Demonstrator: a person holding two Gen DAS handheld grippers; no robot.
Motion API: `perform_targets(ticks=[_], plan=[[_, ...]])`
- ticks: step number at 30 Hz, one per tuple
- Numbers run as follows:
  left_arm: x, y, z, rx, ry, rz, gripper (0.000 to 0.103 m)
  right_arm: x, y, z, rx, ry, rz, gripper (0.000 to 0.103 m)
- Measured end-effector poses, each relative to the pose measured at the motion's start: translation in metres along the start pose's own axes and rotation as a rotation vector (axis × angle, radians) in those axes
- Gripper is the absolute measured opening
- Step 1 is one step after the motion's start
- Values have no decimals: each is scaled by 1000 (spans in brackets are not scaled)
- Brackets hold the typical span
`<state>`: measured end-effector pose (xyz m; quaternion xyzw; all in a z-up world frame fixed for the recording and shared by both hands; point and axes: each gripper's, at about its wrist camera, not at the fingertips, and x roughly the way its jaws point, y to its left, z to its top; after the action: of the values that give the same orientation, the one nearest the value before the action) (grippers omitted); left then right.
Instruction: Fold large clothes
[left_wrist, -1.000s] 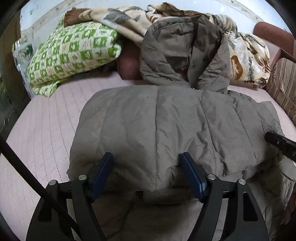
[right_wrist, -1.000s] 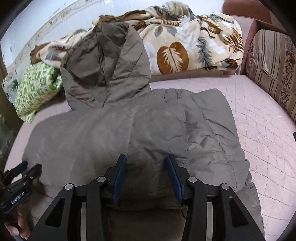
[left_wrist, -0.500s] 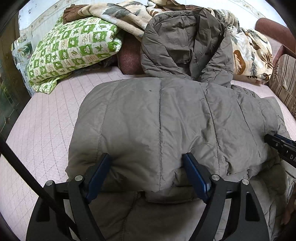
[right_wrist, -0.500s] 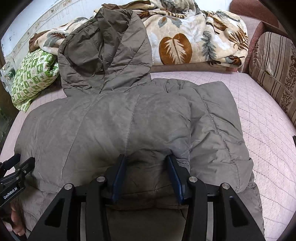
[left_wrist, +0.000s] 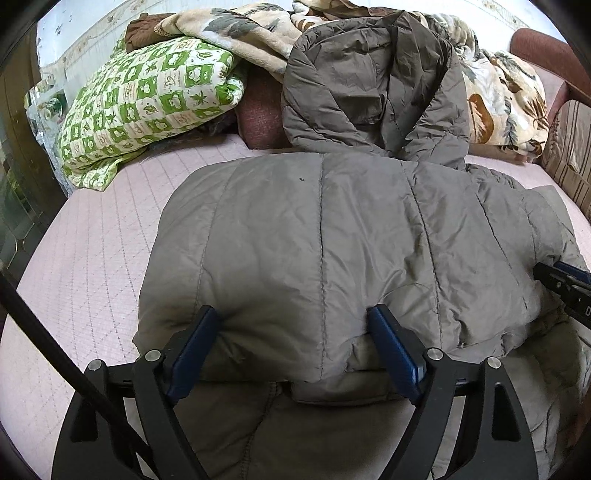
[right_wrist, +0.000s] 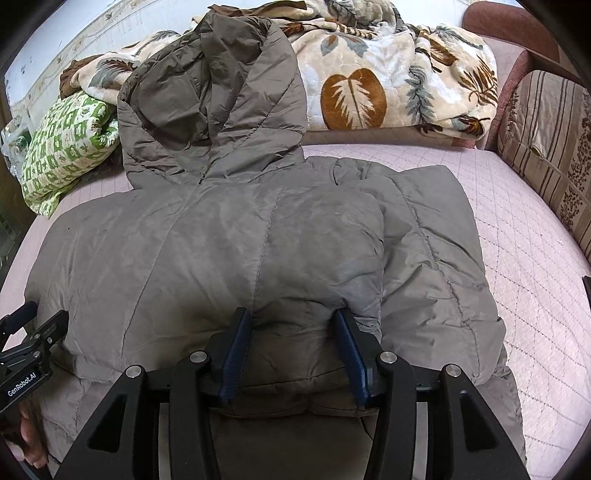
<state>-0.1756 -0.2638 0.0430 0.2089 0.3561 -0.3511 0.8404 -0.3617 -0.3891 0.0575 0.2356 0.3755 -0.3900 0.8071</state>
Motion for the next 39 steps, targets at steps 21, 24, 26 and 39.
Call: perform_targets(ticks=[21,24,26,39], plan=[[4,4,-2,-22,13,13,97,1,4,-1,-25,-5,-19,55],[5,4,-2,-25,14,15,98,1,5,-1,-26,-4,-18,56],[6,4,-2,-27,15,16,98,1,5,-2,-25,-5,-18,56],[-2,8,-1,-47,9,-5,100,1,8,0,-28,5,12,70]])
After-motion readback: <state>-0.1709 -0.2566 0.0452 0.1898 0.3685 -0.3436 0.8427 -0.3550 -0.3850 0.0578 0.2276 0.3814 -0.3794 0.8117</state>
